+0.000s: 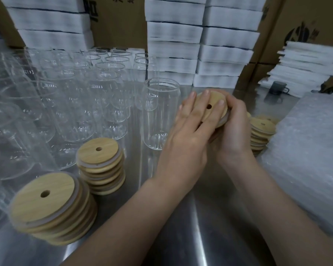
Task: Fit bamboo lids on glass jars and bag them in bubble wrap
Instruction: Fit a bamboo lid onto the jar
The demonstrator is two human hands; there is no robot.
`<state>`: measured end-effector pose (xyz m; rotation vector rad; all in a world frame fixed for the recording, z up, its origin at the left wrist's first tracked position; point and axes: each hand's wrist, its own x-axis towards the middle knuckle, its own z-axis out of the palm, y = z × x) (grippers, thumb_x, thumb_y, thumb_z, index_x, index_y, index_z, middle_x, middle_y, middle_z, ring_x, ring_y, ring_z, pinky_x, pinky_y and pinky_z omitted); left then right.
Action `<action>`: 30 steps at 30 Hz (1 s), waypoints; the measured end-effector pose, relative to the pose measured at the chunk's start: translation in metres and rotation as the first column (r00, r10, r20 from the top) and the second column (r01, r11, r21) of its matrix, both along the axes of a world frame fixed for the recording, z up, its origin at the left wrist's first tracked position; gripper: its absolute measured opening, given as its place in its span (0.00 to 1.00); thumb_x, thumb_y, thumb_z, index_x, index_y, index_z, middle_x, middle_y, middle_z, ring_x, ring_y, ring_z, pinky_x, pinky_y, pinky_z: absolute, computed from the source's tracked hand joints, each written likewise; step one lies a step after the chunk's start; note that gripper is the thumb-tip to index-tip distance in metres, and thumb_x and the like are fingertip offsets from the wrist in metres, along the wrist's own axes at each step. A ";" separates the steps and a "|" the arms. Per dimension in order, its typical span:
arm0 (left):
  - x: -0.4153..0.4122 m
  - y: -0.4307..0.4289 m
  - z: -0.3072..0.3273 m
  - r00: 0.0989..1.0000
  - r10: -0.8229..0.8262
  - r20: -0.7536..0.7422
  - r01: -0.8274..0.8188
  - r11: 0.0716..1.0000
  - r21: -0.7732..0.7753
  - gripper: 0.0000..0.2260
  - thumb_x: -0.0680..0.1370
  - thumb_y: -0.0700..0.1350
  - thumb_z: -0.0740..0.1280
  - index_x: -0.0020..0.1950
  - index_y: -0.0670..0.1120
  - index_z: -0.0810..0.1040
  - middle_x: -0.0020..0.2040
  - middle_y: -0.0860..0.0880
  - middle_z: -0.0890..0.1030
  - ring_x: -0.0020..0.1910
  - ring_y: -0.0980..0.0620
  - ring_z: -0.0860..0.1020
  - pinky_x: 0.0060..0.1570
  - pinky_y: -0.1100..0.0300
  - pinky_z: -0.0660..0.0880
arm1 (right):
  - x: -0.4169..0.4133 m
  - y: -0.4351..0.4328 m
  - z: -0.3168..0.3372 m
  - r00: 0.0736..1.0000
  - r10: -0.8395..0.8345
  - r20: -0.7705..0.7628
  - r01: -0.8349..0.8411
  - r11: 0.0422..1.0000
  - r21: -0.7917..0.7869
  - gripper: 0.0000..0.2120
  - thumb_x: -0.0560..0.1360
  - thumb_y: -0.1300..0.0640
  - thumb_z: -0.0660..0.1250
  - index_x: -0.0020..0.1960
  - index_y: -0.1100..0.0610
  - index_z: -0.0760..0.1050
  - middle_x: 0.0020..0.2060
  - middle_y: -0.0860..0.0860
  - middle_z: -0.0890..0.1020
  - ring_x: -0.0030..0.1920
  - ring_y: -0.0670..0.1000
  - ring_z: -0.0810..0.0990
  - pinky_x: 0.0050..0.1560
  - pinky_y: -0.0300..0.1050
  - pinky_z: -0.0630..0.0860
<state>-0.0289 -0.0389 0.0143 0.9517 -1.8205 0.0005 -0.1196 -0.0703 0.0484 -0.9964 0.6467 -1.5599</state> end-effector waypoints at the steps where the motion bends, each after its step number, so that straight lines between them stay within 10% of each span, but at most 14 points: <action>1: 0.000 0.000 0.000 1.000 -0.003 -0.023 0.003 1.000 -0.020 0.23 0.77 0.27 0.60 0.72 0.41 0.71 0.74 0.39 0.66 0.77 0.38 0.59 0.73 0.40 0.61 | 0.001 0.000 0.000 1.000 0.022 0.016 -0.022 1.000 0.002 0.21 0.81 0.55 0.55 0.38 0.51 0.83 0.36 0.49 0.83 0.40 0.47 0.83 0.39 0.39 0.79; 7: 0.002 0.004 0.003 0.933 -0.011 -0.359 -0.013 0.998 -0.065 0.15 0.78 0.36 0.66 0.65 0.40 0.78 0.60 0.46 0.82 0.60 0.51 0.80 0.61 0.55 0.76 | 0.001 0.000 0.000 0.982 0.133 -0.136 -0.141 0.988 -0.057 0.17 0.78 0.45 0.55 0.52 0.53 0.78 0.38 0.51 0.80 0.38 0.48 0.80 0.35 0.43 0.79; 13: 0.009 0.005 0.013 0.542 -0.086 -0.836 0.291 0.953 0.090 0.06 0.79 0.41 0.67 0.54 0.46 0.79 0.39 0.51 0.84 0.42 0.52 0.83 0.44 0.55 0.82 | -0.007 0.003 -0.001 0.913 0.043 -0.406 -0.150 0.960 -0.237 0.12 0.74 0.52 0.69 0.57 0.49 0.75 0.39 0.50 0.81 0.24 0.52 0.73 0.21 0.40 0.69; 17: 0.008 0.005 0.014 0.523 -0.133 -0.842 0.352 0.933 0.072 0.10 0.81 0.36 0.63 0.56 0.50 0.78 0.36 0.51 0.83 0.38 0.55 0.82 0.40 0.61 0.80 | -0.007 0.006 -0.002 0.897 -0.030 -0.441 -0.096 0.961 -0.260 0.13 0.73 0.53 0.72 0.56 0.44 0.77 0.35 0.50 0.80 0.20 0.48 0.69 0.18 0.38 0.64; 21: 0.005 0.005 0.011 0.572 -0.151 -0.806 0.380 0.920 0.097 0.15 0.80 0.36 0.63 0.64 0.50 0.75 0.52 0.44 0.84 0.52 0.55 0.81 0.57 0.53 0.79 | -0.002 0.007 -0.001 0.900 -0.158 -0.405 0.052 0.964 -0.262 0.04 0.77 0.54 0.70 0.50 0.50 0.76 0.30 0.46 0.78 0.20 0.45 0.70 0.17 0.35 0.63; 25: -0.001 0.006 0.007 0.578 -0.171 -0.798 0.486 0.858 0.168 0.26 0.76 0.28 0.64 0.73 0.42 0.68 0.54 0.59 0.81 0.56 0.63 0.80 0.57 0.67 0.76 | -0.003 0.005 -0.001 0.890 -0.239 -0.387 0.173 0.965 -0.199 0.12 0.82 0.50 0.61 0.43 0.50 0.77 0.27 0.45 0.76 0.23 0.44 0.72 0.19 0.35 0.64; 30: 0.001 0.005 0.010 0.534 -0.178 -0.827 0.482 0.867 0.124 0.25 0.76 0.27 0.65 0.71 0.42 0.69 0.52 0.56 0.81 0.52 0.64 0.81 0.53 0.69 0.76 | -0.007 0.001 -0.002 0.945 -0.040 -0.324 0.008 0.995 -0.099 0.16 0.84 0.51 0.54 0.49 0.49 0.80 0.29 0.49 0.79 0.22 0.49 0.72 0.20 0.36 0.64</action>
